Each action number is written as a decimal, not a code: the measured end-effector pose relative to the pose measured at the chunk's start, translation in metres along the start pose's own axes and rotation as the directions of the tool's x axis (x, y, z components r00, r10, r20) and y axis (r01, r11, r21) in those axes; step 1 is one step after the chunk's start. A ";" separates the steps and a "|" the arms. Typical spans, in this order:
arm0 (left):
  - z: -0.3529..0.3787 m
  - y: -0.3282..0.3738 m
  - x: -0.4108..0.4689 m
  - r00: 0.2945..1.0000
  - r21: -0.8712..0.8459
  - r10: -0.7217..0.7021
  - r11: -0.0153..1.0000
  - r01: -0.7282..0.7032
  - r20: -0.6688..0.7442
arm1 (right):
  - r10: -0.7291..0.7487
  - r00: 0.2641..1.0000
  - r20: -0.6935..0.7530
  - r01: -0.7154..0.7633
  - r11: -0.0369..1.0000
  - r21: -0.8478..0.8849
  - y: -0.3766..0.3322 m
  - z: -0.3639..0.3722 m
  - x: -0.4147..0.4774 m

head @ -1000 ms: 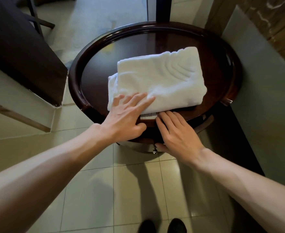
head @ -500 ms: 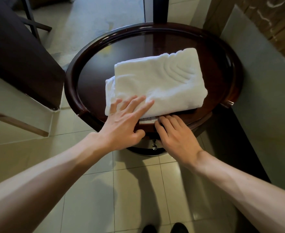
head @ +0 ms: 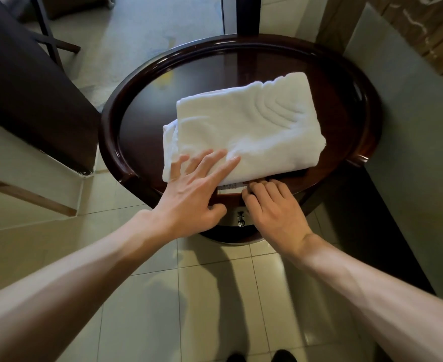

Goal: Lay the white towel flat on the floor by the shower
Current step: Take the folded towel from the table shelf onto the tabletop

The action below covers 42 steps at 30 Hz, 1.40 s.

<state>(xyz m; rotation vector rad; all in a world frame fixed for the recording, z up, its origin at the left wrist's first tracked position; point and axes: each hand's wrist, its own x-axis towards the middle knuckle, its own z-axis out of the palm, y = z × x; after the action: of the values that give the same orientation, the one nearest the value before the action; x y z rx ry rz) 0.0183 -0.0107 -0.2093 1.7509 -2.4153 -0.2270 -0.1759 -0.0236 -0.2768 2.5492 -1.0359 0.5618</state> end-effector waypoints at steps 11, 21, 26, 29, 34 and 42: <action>0.003 0.001 0.002 0.999 0.061 -0.007 0.998 0.010 -0.052 | -0.010 0.988 0.156 -0.001 0.998 0.069 0.007 -0.027 0.012; -0.004 -0.004 0.016 0.993 0.152 -0.121 0.981 0.121 -0.006 | 0.033 0.917 0.398 0.004 0.996 -0.094 0.047 -0.069 0.063; -0.008 -0.008 0.026 0.987 0.172 -0.143 0.977 0.129 0.070 | 0.093 0.808 0.582 0.005 0.986 -0.165 0.067 -0.065 0.078; -0.006 -0.007 0.029 0.985 0.188 -0.150 0.973 0.132 0.085 | 0.096 0.794 0.600 0.007 0.986 -0.167 0.068 -0.062 0.079; -0.001 -0.005 0.030 0.983 0.212 -0.174 0.965 0.157 0.065 | 0.105 0.817 0.567 -0.026 0.989 -0.145 0.067 -0.058 0.079; -0.011 -0.004 0.033 0.979 0.190 -0.176 0.970 0.155 0.101 | 0.077 0.826 0.559 -0.028 0.995 -0.096 0.074 -0.066 0.089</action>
<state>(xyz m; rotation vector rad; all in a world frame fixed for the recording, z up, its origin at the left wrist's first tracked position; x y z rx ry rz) 0.0141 -0.0441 -0.1988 2.0777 -2.4386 -0.1359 -0.1859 -0.0967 -0.1664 2.6729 -1.2802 -0.2552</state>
